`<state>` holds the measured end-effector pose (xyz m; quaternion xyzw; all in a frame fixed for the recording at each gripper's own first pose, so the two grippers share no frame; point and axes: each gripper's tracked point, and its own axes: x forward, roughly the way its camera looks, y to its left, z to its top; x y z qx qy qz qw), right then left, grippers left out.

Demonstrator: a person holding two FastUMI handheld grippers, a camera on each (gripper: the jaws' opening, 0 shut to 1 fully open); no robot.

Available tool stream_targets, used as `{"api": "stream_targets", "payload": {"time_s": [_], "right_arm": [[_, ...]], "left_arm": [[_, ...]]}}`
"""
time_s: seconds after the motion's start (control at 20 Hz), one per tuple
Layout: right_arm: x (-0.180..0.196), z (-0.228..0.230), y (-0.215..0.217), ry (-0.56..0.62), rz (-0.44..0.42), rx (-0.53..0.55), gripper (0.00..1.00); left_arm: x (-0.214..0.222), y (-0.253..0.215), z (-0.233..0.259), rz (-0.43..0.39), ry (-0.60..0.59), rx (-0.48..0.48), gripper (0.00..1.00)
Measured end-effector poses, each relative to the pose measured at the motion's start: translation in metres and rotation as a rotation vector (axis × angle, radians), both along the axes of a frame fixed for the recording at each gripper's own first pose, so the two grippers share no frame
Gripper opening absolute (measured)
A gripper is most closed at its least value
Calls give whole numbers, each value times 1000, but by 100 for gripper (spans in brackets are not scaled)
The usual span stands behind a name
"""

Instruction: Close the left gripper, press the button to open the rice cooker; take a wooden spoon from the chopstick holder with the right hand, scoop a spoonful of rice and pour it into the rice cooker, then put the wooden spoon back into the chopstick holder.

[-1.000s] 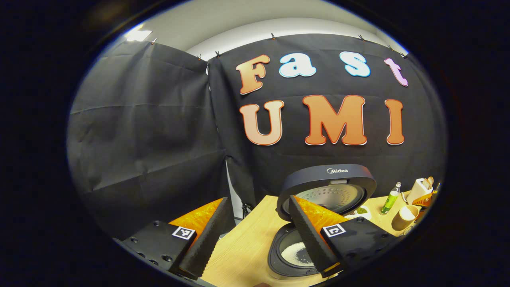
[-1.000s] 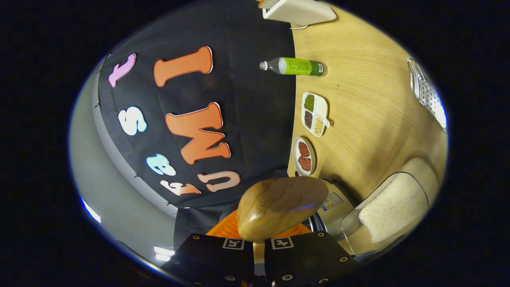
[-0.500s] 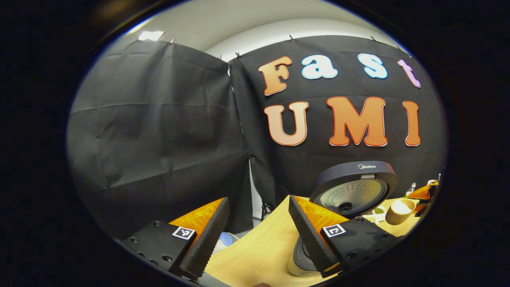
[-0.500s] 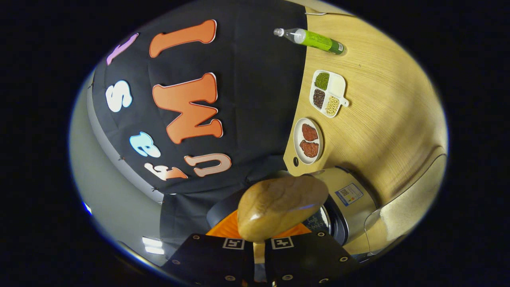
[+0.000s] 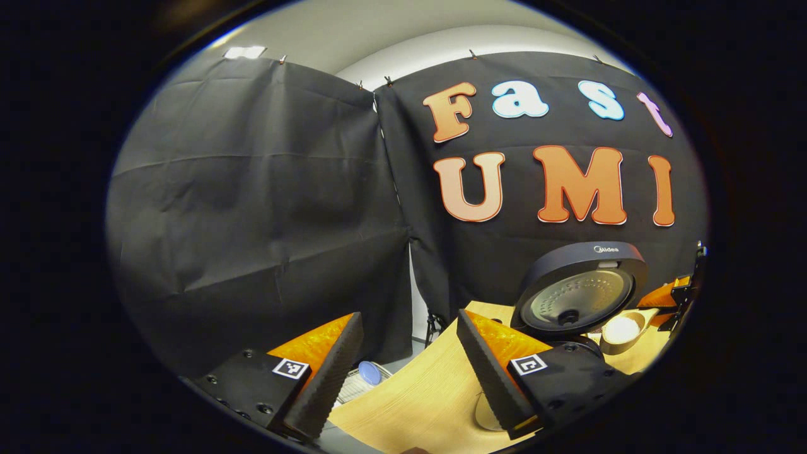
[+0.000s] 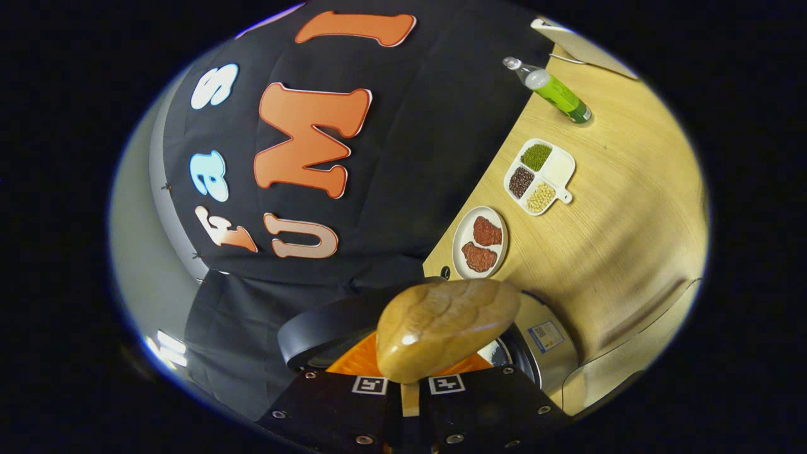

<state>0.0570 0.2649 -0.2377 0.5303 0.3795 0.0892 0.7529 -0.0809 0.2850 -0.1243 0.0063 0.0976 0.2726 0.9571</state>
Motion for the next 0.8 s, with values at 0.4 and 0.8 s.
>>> {"api": "stream_targets", "payload": {"time_s": [0.4,0.8], "right_arm": [[6,-2,6,-129,54,-280,10],[7,5,17,-205,82,-402,10]], "left_arm": [[-2,9,-6,-1,36,8,100],[1,5,-5,-23,29,17,94]]}}
